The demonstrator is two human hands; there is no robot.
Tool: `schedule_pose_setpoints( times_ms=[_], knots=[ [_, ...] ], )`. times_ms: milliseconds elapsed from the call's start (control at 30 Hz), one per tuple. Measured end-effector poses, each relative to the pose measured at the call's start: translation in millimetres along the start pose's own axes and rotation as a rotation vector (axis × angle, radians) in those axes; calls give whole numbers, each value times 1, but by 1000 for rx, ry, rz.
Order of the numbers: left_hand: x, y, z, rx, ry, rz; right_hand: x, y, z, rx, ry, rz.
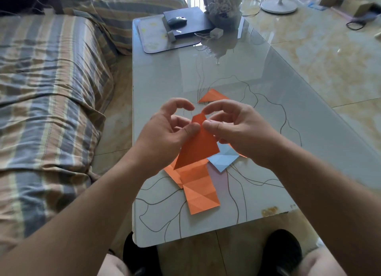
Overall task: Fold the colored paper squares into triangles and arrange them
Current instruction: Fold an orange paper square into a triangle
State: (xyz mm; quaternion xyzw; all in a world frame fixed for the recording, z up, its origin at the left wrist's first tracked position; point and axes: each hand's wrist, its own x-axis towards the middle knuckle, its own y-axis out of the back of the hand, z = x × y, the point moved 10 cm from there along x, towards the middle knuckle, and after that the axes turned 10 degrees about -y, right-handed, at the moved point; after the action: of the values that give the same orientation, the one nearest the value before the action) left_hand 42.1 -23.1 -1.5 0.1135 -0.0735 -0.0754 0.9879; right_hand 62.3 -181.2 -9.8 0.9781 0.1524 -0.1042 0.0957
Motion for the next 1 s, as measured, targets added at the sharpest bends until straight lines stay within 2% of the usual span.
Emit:
schedule_pose_setpoints(
  times_ms=[133, 300, 367, 467, 533, 633, 700, 767, 900, 1000],
  knots=[
    [-1, -5, -6, 118, 19, -86, 0, -4, 1, 18, -22, -36],
    [2, -7, -8, 291, -30, -174, -6, -19, 9, -27, -110, -202],
    [3, 2, -1, 355, -103, -111, -5, -15, 10, 42, -140, -168],
    [4, 24, 13, 521, -207, 92, 3, 6, 15, 225, -179, 6],
    [2, 31, 8, 432, -136, 183, 6, 16, 20, 401, -204, 77],
    [-2, 13, -18, 45, 128, 154, 9, 17, 26, 612, -230, 93],
    [-4, -3, -31, -197, 244, 128, 9, 11, 28, 660, -244, 77],
    [-4, -8, -31, -367, 258, 190, 8, 4, 29, 650, -254, 56],
    [-3, -1, -28, -367, 198, 275, 6, -1, 32, 502, -257, 77],
    [-3, 1, -27, -290, 193, 271, 6, 5, 27, 248, -174, 161]
  ],
)
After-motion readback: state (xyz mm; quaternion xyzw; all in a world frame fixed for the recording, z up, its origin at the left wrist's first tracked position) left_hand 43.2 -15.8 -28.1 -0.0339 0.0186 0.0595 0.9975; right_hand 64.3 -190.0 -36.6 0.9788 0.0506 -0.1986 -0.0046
